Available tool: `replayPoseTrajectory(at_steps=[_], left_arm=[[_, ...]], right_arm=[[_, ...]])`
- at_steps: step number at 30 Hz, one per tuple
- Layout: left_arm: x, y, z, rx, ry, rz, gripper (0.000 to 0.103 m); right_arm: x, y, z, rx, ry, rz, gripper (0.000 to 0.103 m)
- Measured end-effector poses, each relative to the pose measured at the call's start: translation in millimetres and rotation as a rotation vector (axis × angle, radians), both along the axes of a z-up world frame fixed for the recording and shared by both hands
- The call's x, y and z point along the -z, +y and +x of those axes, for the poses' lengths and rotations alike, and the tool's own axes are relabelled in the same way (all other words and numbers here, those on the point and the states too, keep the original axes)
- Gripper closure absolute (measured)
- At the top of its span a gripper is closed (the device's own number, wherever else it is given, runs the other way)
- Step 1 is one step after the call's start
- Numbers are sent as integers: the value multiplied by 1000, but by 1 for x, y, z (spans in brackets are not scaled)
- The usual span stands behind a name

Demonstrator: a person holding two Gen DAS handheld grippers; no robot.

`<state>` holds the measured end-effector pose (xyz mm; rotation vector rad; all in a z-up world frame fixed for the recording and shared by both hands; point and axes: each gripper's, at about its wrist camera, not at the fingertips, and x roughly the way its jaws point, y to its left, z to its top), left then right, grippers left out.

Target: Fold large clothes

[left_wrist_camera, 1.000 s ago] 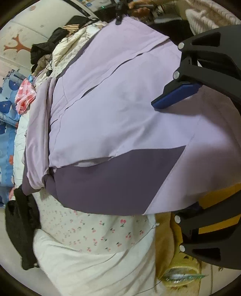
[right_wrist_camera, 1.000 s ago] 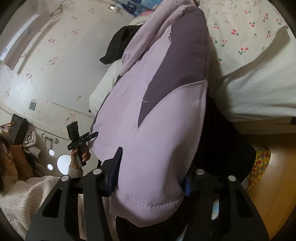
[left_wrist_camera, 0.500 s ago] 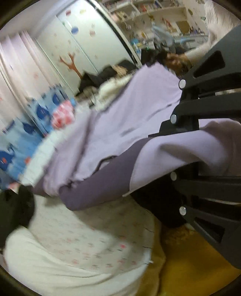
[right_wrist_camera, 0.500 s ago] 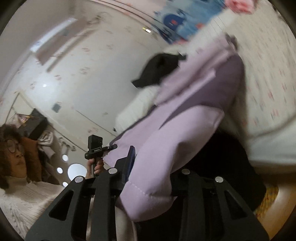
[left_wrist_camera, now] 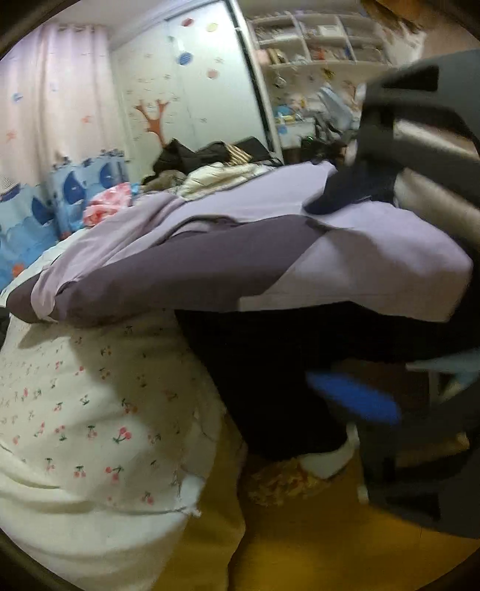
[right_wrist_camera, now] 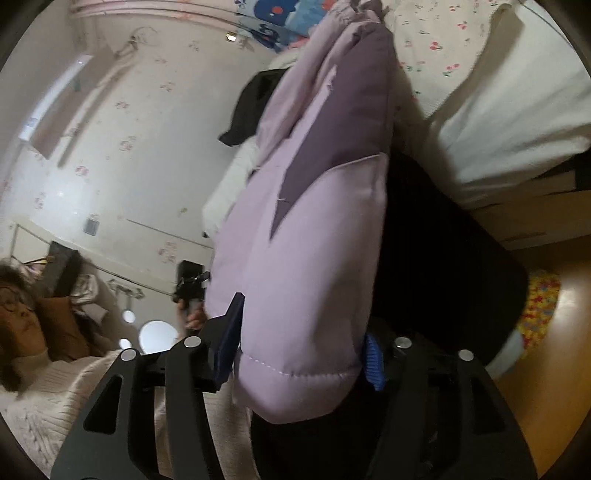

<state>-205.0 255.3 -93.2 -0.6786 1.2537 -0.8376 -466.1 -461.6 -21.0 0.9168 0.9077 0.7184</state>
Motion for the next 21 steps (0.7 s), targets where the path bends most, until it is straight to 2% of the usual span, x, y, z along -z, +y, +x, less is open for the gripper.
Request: replayPoseTrajectory(at_steps=[1, 3, 4, 5, 6, 7, 8, 9, 12, 14, 16, 17, 18, 19, 20, 21], left_arm=[[6, -12, 4, 27, 26, -4, 13], [9, -37, 4, 81, 21, 7, 15], [7, -49, 3, 94, -6, 14, 23], [5, -50, 1, 103, -17, 17, 54], [-3, -59, -2, 108, -29, 24, 68], [-15, -61, -4, 88, -60, 33, 72], [-28, -61, -7, 76, -98, 25, 82], [-48, -61, -11, 66, -141, 13, 84], [-92, -57, -21, 64, -259, -2, 85], [-96, -53, -21, 82, -272, -4, 85], [-72, -51, -15, 123, -193, 12, 85], [-53, -52, -12, 153, -137, 38, 82], [-35, -54, -12, 169, -93, 67, 76], [-16, -52, -12, 169, -40, 88, 69], [-8, -52, -10, 160, -14, 90, 59], [-1, -49, -12, 147, 6, 78, 53]], right_arm=[[-2, 3, 2, -10, -9, -4, 48], [-8, 11, 6, -29, -45, -1, 49], [-11, 15, 9, -32, -63, -7, 54], [-16, 16, 10, -30, -84, -15, 65], [-25, 17, 8, -15, -122, -20, 68], [-32, 15, 9, -3, -145, -17, 70], [-40, 14, 8, 10, -175, -14, 73], [-51, 14, 7, 19, -208, -9, 74], [-72, 13, 6, 13, -265, -4, 74], [-72, 14, 6, 7, -247, -56, 71], [-52, 21, 8, -29, -145, -116, 61], [-32, 24, 8, -43, -65, -147, 46], [-19, 26, 7, -42, -14, -153, 39], [-6, 26, 6, -38, 22, -130, 39], [3, 26, 3, -25, 18, -85, 39], [5, 25, 1, -17, -1, -59, 38]])
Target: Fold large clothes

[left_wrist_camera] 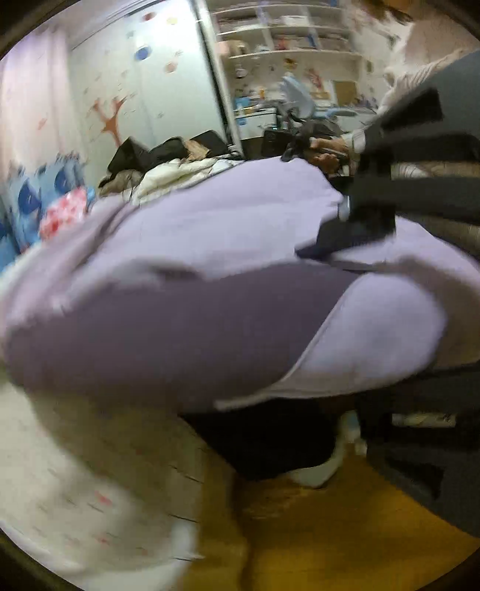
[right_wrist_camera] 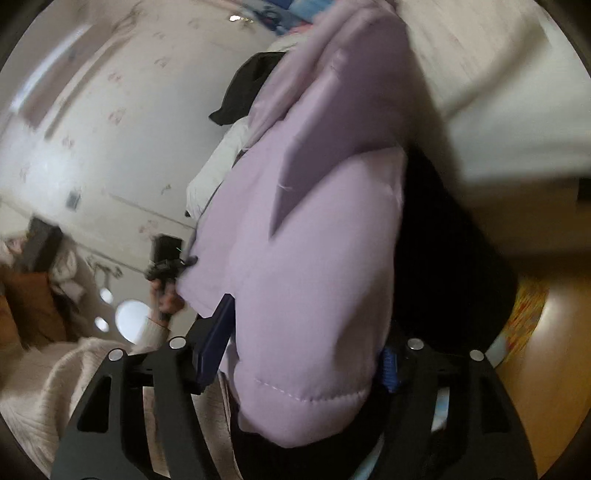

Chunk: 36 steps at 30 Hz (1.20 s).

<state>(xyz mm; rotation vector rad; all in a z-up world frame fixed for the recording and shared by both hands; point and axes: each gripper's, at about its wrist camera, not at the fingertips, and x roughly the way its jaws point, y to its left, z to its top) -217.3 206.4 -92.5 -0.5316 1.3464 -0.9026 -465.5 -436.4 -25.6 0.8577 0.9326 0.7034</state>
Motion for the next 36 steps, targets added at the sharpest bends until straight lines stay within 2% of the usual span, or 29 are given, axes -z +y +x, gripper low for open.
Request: replayPoseTrajectory(at_steps=[1, 2, 3, 4, 5, 6, 8, 10, 14, 15, 17, 20, 21, 23, 24, 30, 36], left_arm=[[2, 2, -2, -13, -1, -10, 53], [0, 2, -5, -18, -13, -10, 53], [-10, 2, -9, -27, -49, 5, 54], [-18, 2, -11, -37, -77, 14, 59], [-30, 2, -13, -53, -101, 8, 76], [-48, 3, -14, -76, -134, -12, 81], [-85, 1, -17, -104, -225, -39, 84], [-108, -2, -18, -109, -272, -57, 84], [-143, -1, -29, -62, -342, -140, 84], [-144, -2, -28, -45, -348, -137, 84], [-135, -3, -26, -3, -321, -102, 84], [-78, -3, -13, 58, -146, -78, 84], [-63, -1, -11, 55, -111, -62, 84], [-44, 4, -8, 10, -58, -60, 84], [-47, 8, -6, -16, -57, -97, 84], [-123, 17, 19, -152, -243, -243, 84], [-157, 12, 73, -280, -278, -346, 84]], right_arm=[[-1, 0, -2, 8, -27, 30, 38], [-4, 0, -3, 12, -53, 55, 48], [-11, 0, -4, 19, -101, 78, 66], [-20, -1, -4, 32, -142, 85, 68], [-33, -2, -4, 51, -200, 107, 73], [-42, -3, -4, 61, -238, 121, 74], [-59, -5, -2, 77, -301, 149, 75], [-81, -9, -4, 94, -364, 185, 75], [-106, -23, -19, 117, -440, 219, 75], [-107, -28, -24, 125, -440, 198, 75], [-95, -32, -27, 131, -385, 170, 75], [-65, -32, -23, 115, -308, 192, 75], [-56, -30, -21, 112, -294, 211, 75], [-53, -29, -16, 122, -316, 272, 75], [-55, -29, -13, 126, -331, 286, 75], [-101, -43, 30, 157, -481, 370, 75], [-149, -52, 79, 182, -546, 350, 75]])
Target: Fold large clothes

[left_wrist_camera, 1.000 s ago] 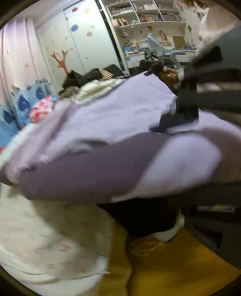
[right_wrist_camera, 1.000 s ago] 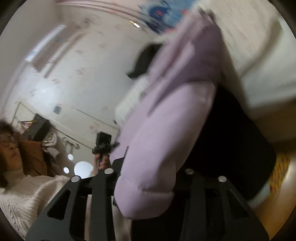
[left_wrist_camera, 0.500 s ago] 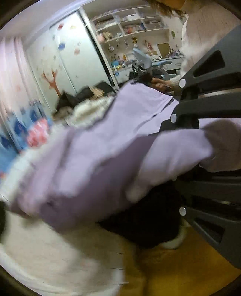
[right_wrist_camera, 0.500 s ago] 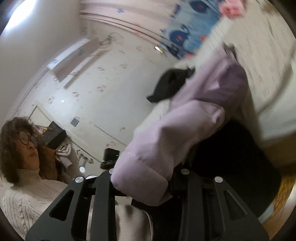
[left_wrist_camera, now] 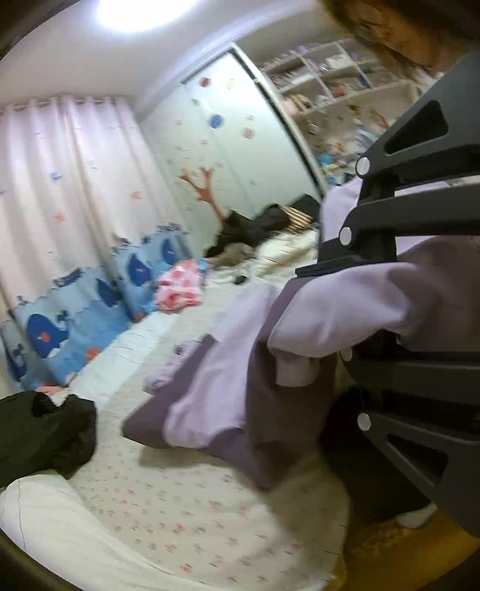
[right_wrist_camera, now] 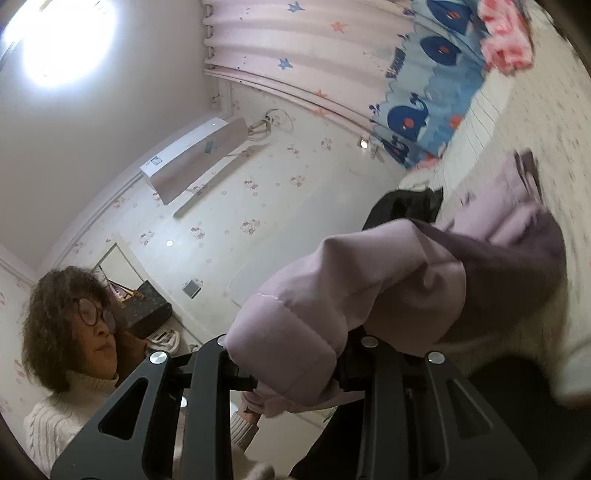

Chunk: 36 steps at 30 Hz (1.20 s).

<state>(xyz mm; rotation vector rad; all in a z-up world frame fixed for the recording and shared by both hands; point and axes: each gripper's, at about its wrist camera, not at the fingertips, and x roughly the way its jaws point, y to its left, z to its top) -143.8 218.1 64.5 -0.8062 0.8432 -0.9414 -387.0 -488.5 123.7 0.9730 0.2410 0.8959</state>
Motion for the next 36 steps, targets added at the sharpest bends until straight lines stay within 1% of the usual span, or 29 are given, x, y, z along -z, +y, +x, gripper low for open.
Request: replayPoseTrajectory(at_steps=[2, 4, 6, 11, 14, 16, 17, 18, 19, 20, 21, 23, 24, 25, 26, 28, 32, 34, 36], left_arm=[[-4, 3, 16, -27, -7, -17, 84], [-12, -3, 38, -55, -18, -32, 84], [-16, -9, 60, -77, -7, -49, 84], [-28, -23, 114, -141, -2, -42, 84], [-32, -32, 150, -205, -9, -17, 84], [-24, -39, 179, -260, -6, 6, 84], [-16, -43, 187, -275, 4, 9, 84], [-4, -50, 203, -301, 23, 32, 84], [6, -56, 216, -320, 34, 55, 84], [18, -61, 227, -343, 51, 75, 84], [36, -68, 240, -371, 79, 100, 84], [65, -81, 259, -411, 103, 174, 84], [84, -92, 268, -437, 106, 246, 84], [94, -97, 272, -447, 100, 285, 84], [103, -107, 274, -464, 71, 344, 84], [109, -116, 271, -485, 23, 401, 83], [103, -123, 263, -508, -46, 471, 83], [97, -127, 256, -520, -79, 513, 83], [97, -132, 256, -531, -92, 540, 83]], right_arm=[[-14, -2, 19, 2, -5, -15, 75], [-27, -5, 45, 16, -1, -24, 75], [-37, -8, 72, 35, 13, -23, 75], [-57, -14, 144, 100, 62, -36, 75], [-57, -25, 199, 172, 117, -21, 75], [-45, -33, 236, 208, 179, 18, 75], [-38, -36, 259, 223, 214, 16, 75], [-28, -37, 274, 245, 244, -3, 75], [-17, -38, 290, 259, 276, -8, 75], [4, -39, 315, 280, 333, -3, 75], [22, -38, 328, 302, 378, -16, 75], [55, -38, 358, 336, 477, -42, 75], [72, -37, 370, 355, 518, -68, 75], [83, -36, 378, 368, 543, -86, 76], [96, -36, 387, 377, 560, -90, 76], [106, -35, 393, 384, 560, -103, 77], [120, -33, 392, 380, 552, -126, 78], [122, -32, 389, 384, 554, -135, 78], [118, -31, 387, 390, 561, -151, 78]])
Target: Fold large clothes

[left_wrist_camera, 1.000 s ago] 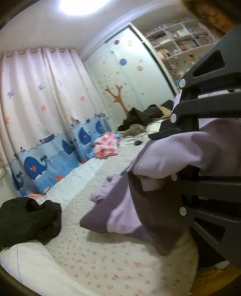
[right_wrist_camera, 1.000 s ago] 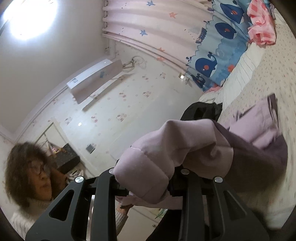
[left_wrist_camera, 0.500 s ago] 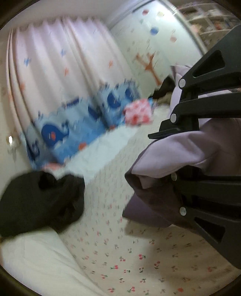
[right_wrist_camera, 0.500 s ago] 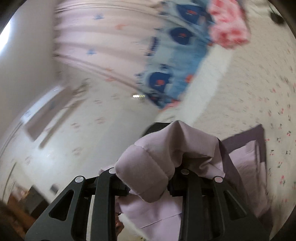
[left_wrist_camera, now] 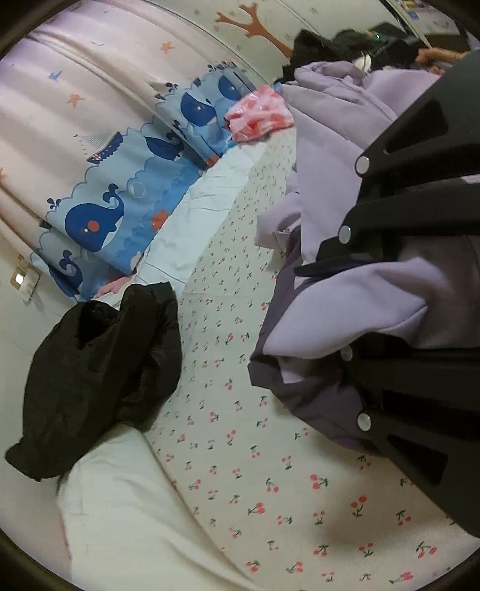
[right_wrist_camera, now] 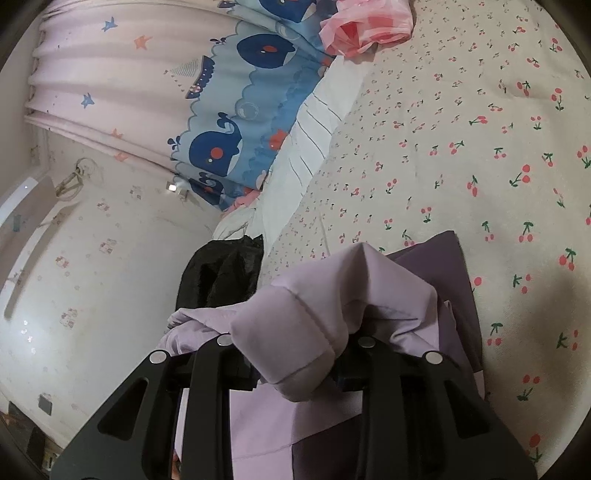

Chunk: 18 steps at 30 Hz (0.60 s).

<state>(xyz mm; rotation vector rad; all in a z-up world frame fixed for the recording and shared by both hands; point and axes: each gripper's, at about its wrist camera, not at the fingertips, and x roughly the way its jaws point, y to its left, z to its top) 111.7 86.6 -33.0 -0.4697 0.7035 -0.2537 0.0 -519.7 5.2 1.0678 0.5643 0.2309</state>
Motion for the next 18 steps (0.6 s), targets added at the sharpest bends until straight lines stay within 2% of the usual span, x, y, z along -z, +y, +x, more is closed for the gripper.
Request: replayPoseTrajectory(at_steps=[11, 13, 15, 17, 18], left_arm=[[-7, -12, -6, -26, -32, 99, 83], [-9, -8, -2, -7, -5, 77, 83], [-10, 12, 8, 37, 66, -66, 79], [-6, 44, 22, 69, 158, -312, 77], [4, 70, 33, 73, 250, -542, 76]], right_arm=[[-9, 6, 4, 4, 81, -59, 77], [-13, 7, 7, -1, 113, -62, 76], [-18, 6, 9, -1, 147, -36, 75], [-25, 2, 8, 6, 157, 33, 70], [-29, 1, 7, 12, 145, 59, 63]])
